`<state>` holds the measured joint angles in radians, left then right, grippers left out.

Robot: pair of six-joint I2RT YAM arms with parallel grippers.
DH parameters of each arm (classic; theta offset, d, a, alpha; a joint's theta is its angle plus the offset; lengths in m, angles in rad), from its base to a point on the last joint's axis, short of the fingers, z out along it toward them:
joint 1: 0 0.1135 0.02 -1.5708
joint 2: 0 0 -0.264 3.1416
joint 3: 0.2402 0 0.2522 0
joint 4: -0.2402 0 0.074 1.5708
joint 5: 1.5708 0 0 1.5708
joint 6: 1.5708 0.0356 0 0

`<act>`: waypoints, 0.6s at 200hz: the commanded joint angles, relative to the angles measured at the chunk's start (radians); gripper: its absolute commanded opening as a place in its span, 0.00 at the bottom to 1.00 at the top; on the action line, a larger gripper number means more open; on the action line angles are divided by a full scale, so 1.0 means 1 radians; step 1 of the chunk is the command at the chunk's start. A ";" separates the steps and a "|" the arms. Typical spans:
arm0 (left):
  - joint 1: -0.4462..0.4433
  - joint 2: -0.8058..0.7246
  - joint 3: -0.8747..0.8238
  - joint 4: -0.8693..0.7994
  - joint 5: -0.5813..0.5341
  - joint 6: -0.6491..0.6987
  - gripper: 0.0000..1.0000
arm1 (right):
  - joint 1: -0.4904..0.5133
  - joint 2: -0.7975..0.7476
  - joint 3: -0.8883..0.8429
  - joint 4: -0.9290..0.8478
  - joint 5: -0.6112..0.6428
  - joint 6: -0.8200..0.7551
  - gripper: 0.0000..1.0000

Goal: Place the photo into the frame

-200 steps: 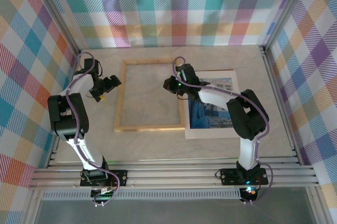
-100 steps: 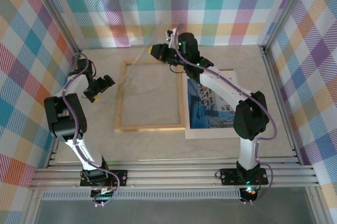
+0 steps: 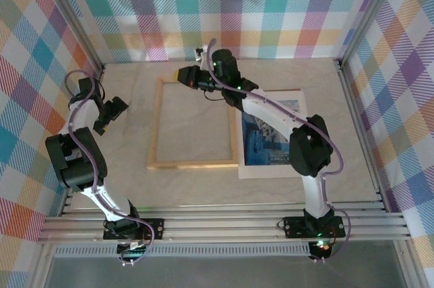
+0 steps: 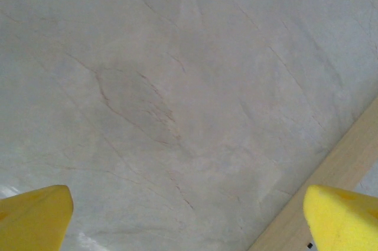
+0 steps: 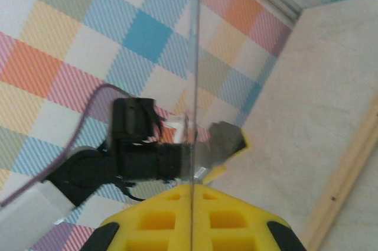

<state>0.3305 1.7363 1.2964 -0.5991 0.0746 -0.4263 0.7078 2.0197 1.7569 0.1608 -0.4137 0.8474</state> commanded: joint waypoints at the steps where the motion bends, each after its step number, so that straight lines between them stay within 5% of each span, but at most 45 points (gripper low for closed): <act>1: 0.003 -0.004 -0.003 -0.004 -0.012 -0.002 1.00 | 0.007 -0.009 -0.135 0.056 0.048 0.038 0.00; 70: 0.001 0.025 -0.021 0.010 0.015 -0.016 1.00 | 0.007 -0.039 -0.461 0.269 0.207 0.172 0.00; 120: -0.025 0.035 -0.028 0.009 0.007 -0.020 1.00 | 0.006 -0.033 -0.530 0.282 0.240 0.167 0.00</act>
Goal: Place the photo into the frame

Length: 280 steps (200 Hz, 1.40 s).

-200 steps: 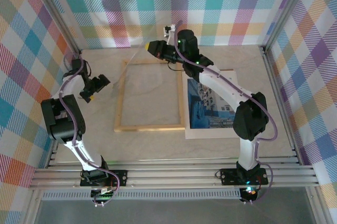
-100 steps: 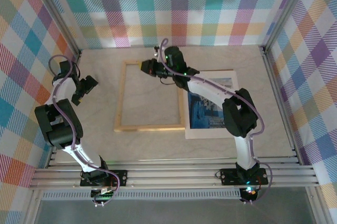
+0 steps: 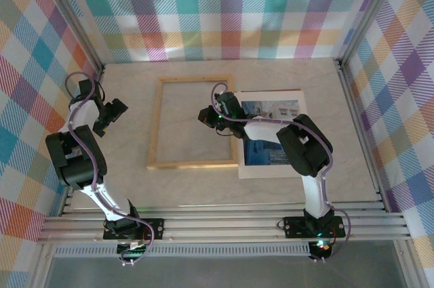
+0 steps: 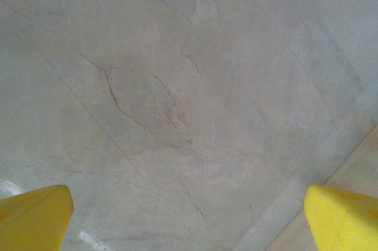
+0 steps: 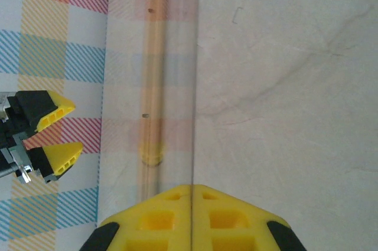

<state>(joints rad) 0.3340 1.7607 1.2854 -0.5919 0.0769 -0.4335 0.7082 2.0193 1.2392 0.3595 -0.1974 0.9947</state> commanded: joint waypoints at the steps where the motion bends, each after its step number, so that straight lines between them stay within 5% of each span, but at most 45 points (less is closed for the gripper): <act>1: -0.030 0.009 -0.018 0.002 0.006 -0.013 1.00 | 0.006 -0.033 -0.014 0.084 0.023 0.020 0.00; 63: -0.204 -0.044 -0.104 0.138 0.044 -0.172 1.00 | 0.007 -0.047 -0.093 0.167 0.073 0.024 0.00; 102: -0.275 -0.034 -0.167 0.237 0.012 -0.197 1.00 | 0.006 -0.047 -0.106 0.182 0.047 0.021 0.13; 129: -0.285 -0.002 -0.176 0.238 0.020 -0.184 1.00 | 0.005 -0.040 -0.097 0.189 0.017 0.003 0.34; 182: -0.294 0.044 -0.183 0.244 0.010 -0.155 1.00 | -0.024 -0.009 -0.018 0.111 -0.109 -0.068 0.46; 280: -0.294 0.090 -0.158 0.222 0.010 -0.108 1.00 | -0.142 0.097 0.193 -0.162 -0.365 -0.129 0.48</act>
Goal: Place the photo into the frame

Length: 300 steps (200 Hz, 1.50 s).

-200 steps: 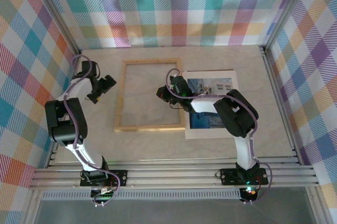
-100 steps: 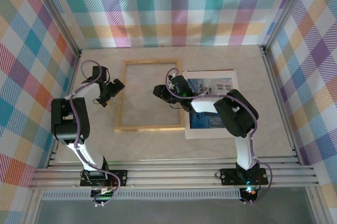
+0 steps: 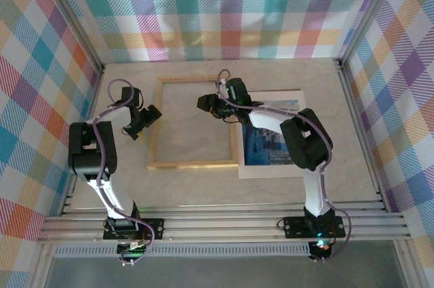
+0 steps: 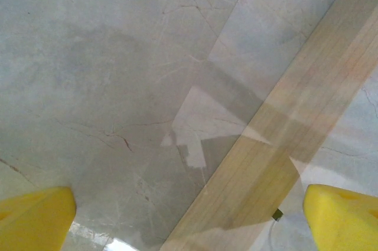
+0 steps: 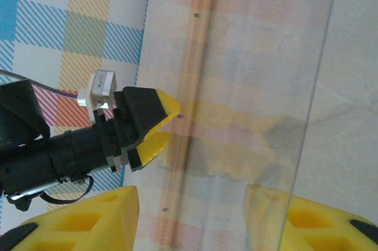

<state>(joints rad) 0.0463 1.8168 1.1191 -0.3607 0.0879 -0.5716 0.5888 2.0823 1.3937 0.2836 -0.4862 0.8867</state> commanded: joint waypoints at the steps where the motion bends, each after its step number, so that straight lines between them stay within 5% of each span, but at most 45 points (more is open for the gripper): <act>1: -0.007 0.033 0.008 -0.008 0.000 0.030 1.00 | -0.024 0.036 0.041 -0.091 -0.077 -0.020 0.47; 67: -0.007 0.029 0.015 -0.015 0.005 0.031 1.00 | -0.030 0.058 0.111 -0.207 -0.082 -0.053 0.09; 109: -0.006 -0.022 0.030 -0.024 0.003 0.020 1.00 | -0.030 0.027 0.044 -0.121 -0.035 -0.025 0.00; 205: 0.094 -0.140 -0.013 0.025 -0.020 -0.041 1.00 | -0.030 -0.036 -0.121 0.098 0.050 0.050 0.00; 300: 0.115 -0.162 -0.038 0.032 -0.050 -0.048 1.00 | -0.030 -0.081 -0.162 0.074 0.085 0.051 0.00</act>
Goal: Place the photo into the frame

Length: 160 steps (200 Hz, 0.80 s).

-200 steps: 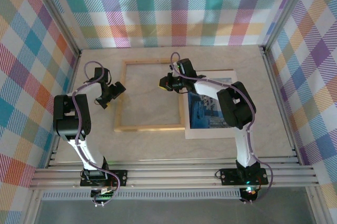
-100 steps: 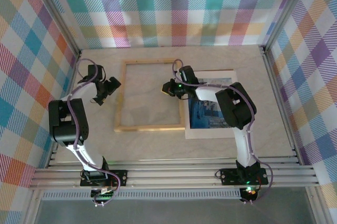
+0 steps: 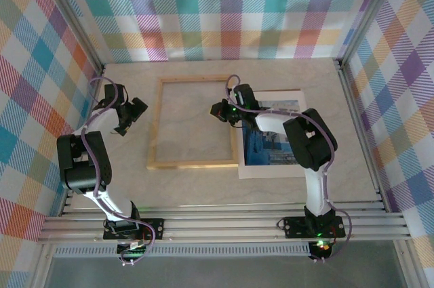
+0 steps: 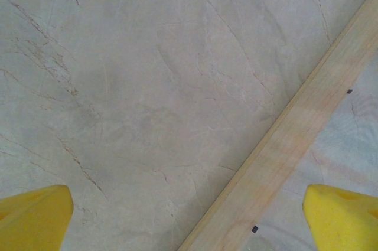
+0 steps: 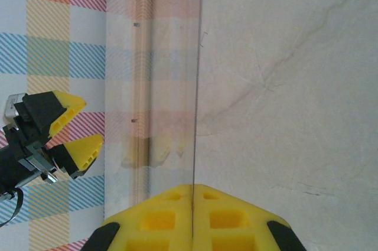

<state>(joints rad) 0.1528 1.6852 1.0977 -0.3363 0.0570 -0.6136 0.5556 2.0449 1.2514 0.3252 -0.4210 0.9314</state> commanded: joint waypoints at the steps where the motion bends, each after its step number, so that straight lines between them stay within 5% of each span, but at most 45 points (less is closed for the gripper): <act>1: 0.008 -0.029 -0.017 0.008 -0.019 -0.006 1.00 | 0.003 -0.044 -0.020 0.033 0.020 0.006 0.00; 160: 0.008 0.011 -0.004 0.020 0.043 0.005 1.00 | 0.000 -0.078 -0.003 -0.070 0.030 -0.042 0.00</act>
<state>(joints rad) 0.1535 1.6855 1.0935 -0.3359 0.0795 -0.6132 0.5556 2.0052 1.2385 0.2649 -0.3931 0.9073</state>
